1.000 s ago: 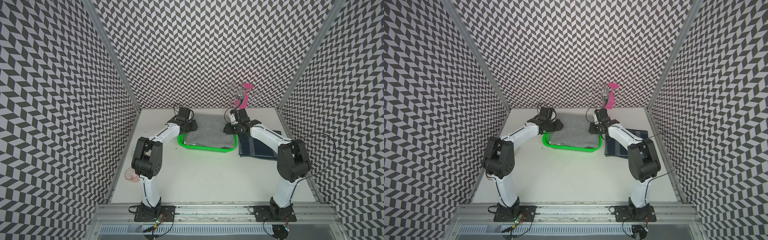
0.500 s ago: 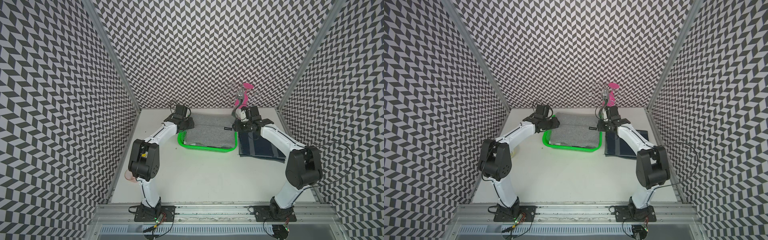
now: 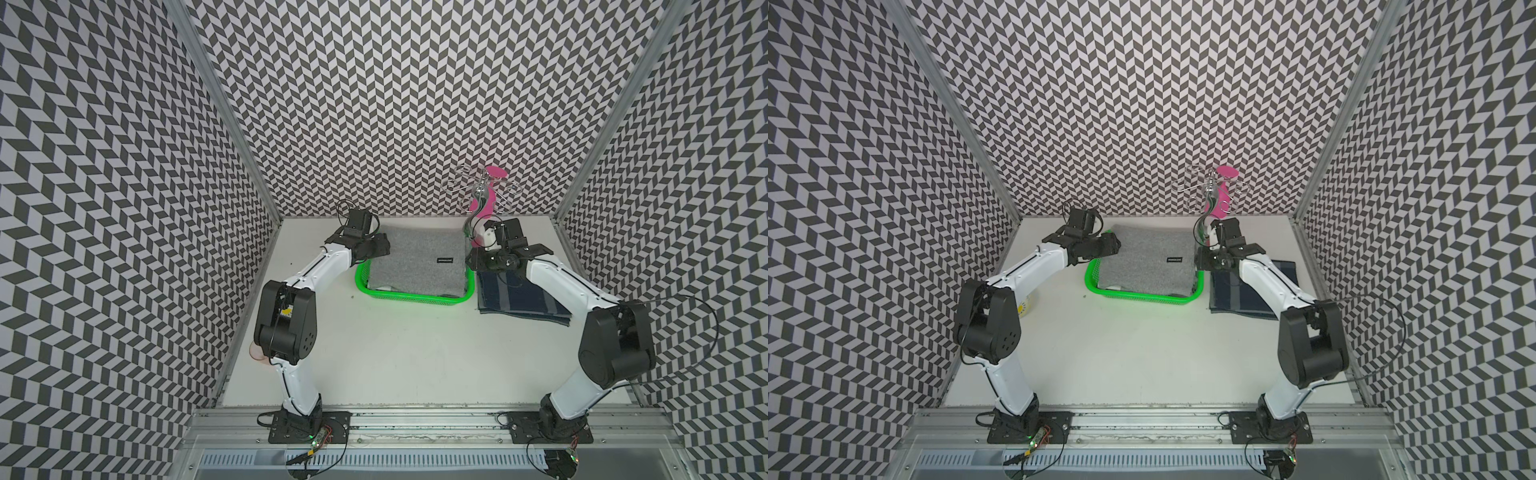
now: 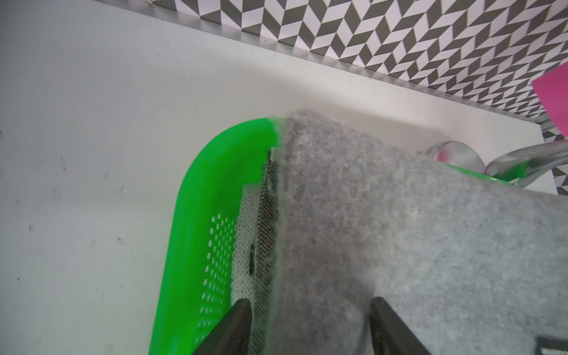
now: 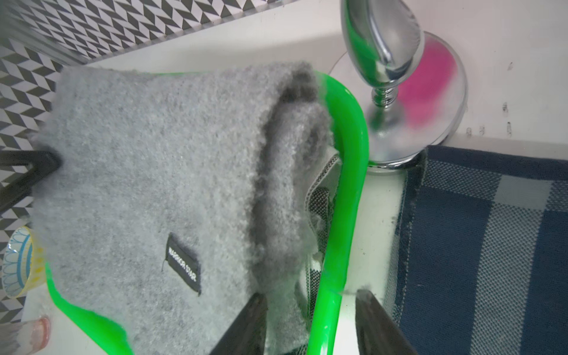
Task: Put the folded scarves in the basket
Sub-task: Place the scarf in the basket, then move the scarf to the center of the board.
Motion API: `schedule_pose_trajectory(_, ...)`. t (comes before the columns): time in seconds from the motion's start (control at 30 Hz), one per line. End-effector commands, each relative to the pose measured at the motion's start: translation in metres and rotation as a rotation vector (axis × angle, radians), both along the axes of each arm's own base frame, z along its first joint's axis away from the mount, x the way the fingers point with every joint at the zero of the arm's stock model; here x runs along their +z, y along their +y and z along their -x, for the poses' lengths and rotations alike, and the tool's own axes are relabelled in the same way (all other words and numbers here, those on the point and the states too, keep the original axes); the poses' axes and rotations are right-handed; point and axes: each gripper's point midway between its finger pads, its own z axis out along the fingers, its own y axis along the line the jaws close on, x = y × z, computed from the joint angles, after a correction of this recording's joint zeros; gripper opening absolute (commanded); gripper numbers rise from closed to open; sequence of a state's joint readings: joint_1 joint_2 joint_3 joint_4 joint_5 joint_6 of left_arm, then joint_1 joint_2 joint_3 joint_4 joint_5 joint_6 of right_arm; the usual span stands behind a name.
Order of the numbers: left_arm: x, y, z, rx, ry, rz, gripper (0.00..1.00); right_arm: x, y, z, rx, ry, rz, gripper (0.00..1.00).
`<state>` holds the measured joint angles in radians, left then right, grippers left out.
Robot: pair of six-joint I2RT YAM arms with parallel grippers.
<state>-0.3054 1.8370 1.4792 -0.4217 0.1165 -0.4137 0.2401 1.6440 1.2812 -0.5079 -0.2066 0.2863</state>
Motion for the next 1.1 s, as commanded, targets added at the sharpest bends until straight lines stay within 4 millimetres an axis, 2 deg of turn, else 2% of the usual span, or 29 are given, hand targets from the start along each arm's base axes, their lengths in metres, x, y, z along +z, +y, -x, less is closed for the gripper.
schedule_pose_trajectory(0.0,0.046,0.011,0.004,0.037,-0.094,0.014,0.68,0.028,-0.028,0.004,-0.09,-0.042,-0.033,0.5)
schedule_pose_trajectory(0.07,0.058,0.018,0.007,0.054,-0.106,0.021,0.71,0.021,-0.05,0.013,-0.145,-0.013,0.009,0.5)
schedule_pose_trajectory(0.13,0.073,0.026,0.013,0.078,-0.127,0.006,0.73,0.005,-0.069,0.025,-0.206,0.026,0.068,0.5)
schedule_pose_trajectory(0.23,0.083,0.033,0.026,0.105,-0.14,0.041,0.73,-0.027,-0.078,0.039,-0.227,0.104,0.118,0.5)
schedule_pose_trajectory(0.3,0.079,0.026,0.042,0.098,-0.125,0.091,0.75,-0.047,-0.079,0.043,-0.228,0.176,0.144,0.5)
schedule_pose_trajectory(0.37,0.078,0.014,0.06,0.063,-0.129,0.127,0.76,-0.062,-0.079,0.045,-0.229,0.215,0.151,0.5)
schedule_pose_trajectory(0.43,0.075,0.007,0.076,0.046,-0.12,0.158,0.76,-0.065,-0.079,0.046,-0.227,0.227,0.154,0.5)
schedule_pose_trajectory(0.6,0.065,0.008,0.104,0.028,-0.107,0.173,0.76,-0.07,-0.073,0.042,-0.186,0.254,0.156,0.5)
schedule_pose_trajectory(0.87,0.046,0.014,0.125,0.019,-0.073,0.165,0.76,-0.109,-0.062,0.056,-0.141,0.327,0.193,0.51)
schedule_pose_trajectory(1.07,0.039,0.014,0.132,0.002,-0.059,0.158,0.76,-0.103,-0.049,0.058,-0.123,0.299,0.204,0.5)
